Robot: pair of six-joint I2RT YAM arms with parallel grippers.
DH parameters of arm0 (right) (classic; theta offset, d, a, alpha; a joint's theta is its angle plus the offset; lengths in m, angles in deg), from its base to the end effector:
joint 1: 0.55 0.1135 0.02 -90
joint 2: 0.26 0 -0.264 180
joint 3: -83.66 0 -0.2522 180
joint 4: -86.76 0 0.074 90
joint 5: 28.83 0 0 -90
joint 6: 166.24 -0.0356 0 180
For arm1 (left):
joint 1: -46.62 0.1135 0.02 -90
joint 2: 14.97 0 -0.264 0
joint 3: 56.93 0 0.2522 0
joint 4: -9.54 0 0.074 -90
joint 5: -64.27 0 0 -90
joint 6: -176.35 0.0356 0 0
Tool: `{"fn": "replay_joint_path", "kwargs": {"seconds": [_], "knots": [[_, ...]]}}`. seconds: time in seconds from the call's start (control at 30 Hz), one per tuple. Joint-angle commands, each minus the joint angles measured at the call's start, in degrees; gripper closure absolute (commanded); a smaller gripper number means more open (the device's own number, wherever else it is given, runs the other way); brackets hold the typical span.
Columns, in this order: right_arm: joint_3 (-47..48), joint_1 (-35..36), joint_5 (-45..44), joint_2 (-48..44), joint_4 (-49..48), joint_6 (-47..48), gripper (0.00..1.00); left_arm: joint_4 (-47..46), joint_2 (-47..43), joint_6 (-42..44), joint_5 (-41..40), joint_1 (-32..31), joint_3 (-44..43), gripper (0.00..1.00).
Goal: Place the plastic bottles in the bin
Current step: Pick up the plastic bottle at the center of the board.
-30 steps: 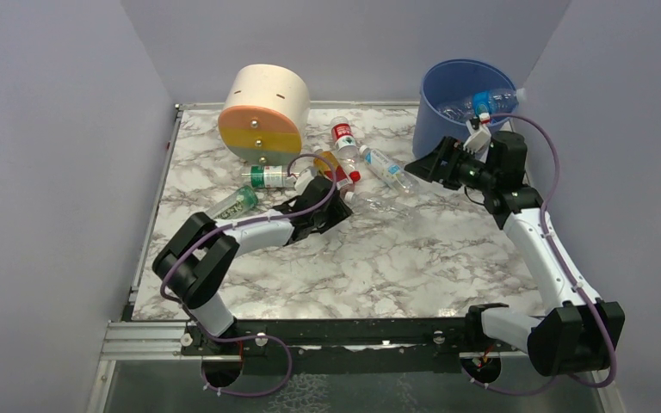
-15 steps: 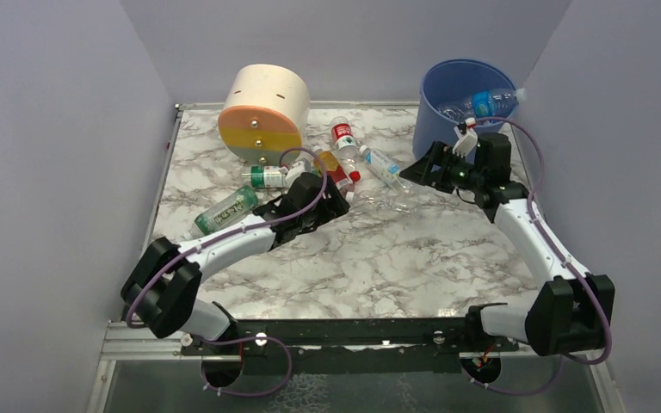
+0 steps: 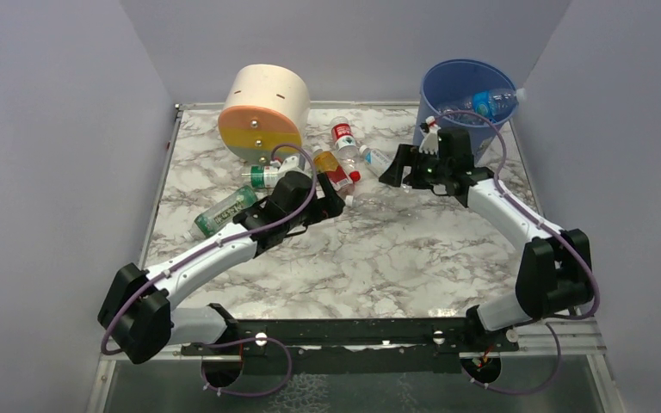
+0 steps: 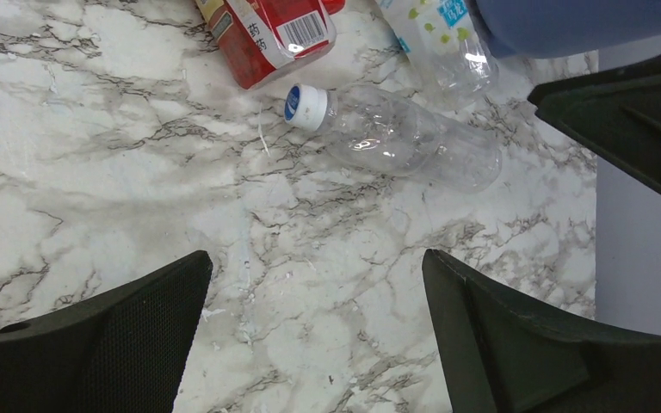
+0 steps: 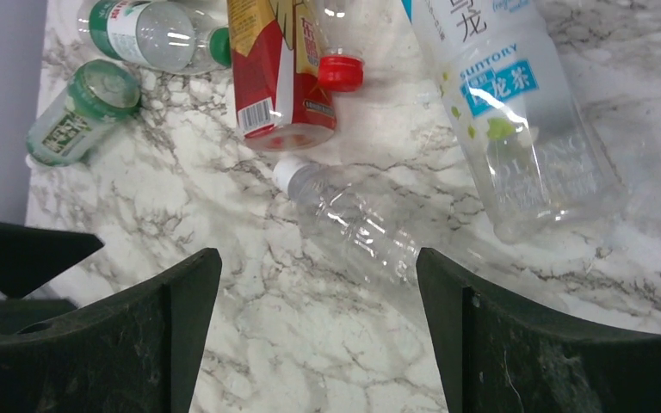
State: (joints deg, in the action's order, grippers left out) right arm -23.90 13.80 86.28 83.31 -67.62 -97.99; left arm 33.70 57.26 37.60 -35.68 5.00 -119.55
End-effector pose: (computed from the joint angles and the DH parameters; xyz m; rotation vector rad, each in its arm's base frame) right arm 0.3092 0.0947 0.2636 -0.1057 2.2656 0.8274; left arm 0.2125 -0.1805 0.2622 -0.2431 2.2275 -0.7110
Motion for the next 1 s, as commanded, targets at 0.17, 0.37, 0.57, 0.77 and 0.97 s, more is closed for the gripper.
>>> {"fn": "replay_joint_path", "kwargs": {"seconds": [0.17,0.37,0.57,0.77,0.97], "knots": [[7.78,6.57,-12.05,8.17,4.15,8.09,0.13,2.99,-9.05,3.80,2.55,0.03,-0.30,0.01],[9.76,11.06,-13.83,13.01,5.03,9.95,0.13,4.13,-14.14,4.59,1.39,0.05,0.76,0.01],[12.42,14.22,-15.59,18.43,7.29,11.44,0.12,6.00,-16.73,4.88,0.94,0.05,0.99,0.01],[12.33,15.98,-18.36,20.42,9.14,12.73,0.11,6.75,-18.93,4.85,0.10,0.05,1.89,0.01],[9.61,17.43,-19.84,19.67,9.38,12.82,0.08,6.81,-18.88,4.64,0.11,0.05,2.36,0.01]]}}
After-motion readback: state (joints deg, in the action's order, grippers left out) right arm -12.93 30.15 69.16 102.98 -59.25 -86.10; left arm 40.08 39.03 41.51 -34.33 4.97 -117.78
